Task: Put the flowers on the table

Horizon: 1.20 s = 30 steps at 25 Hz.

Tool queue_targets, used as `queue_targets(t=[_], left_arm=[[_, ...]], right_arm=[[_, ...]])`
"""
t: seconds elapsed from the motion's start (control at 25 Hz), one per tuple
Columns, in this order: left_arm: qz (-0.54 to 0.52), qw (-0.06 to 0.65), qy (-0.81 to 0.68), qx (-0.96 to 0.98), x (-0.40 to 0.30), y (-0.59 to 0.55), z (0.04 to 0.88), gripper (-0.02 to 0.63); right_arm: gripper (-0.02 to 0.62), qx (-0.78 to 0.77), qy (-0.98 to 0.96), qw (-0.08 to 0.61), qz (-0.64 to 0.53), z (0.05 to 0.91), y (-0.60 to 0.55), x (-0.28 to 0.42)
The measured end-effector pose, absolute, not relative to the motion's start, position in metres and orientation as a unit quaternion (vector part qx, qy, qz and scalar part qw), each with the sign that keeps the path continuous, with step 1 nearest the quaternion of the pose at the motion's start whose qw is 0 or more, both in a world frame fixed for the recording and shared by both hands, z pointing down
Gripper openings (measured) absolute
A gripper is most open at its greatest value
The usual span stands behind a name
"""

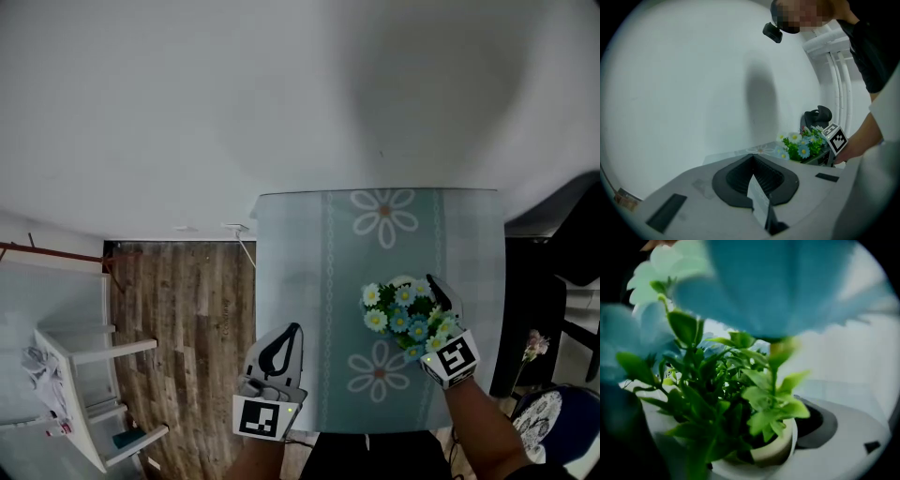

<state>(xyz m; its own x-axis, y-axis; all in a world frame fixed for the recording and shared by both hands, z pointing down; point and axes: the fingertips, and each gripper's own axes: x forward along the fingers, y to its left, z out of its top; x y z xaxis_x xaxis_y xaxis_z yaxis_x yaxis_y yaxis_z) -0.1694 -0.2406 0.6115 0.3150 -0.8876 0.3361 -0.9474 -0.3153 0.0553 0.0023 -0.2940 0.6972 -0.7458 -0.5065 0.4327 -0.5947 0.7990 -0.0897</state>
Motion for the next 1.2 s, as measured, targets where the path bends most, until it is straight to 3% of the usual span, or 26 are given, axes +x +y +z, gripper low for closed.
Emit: queue_targets(t=[0.48,1.2], left_arm=[[0.118,0.110,-0.567,0.808,-0.165,-0.224,0.590,0.005],[0.089,0.051,-0.555,0.826,-0.157,-0.196,0.525,0.005]], right_arm=[[0.546,0.315,-0.922,0.197,0.112,0.680,-0.279,0.018],[0.546,0.343,-0.927,0.130,0.080,0.584,-0.235,0.024]])
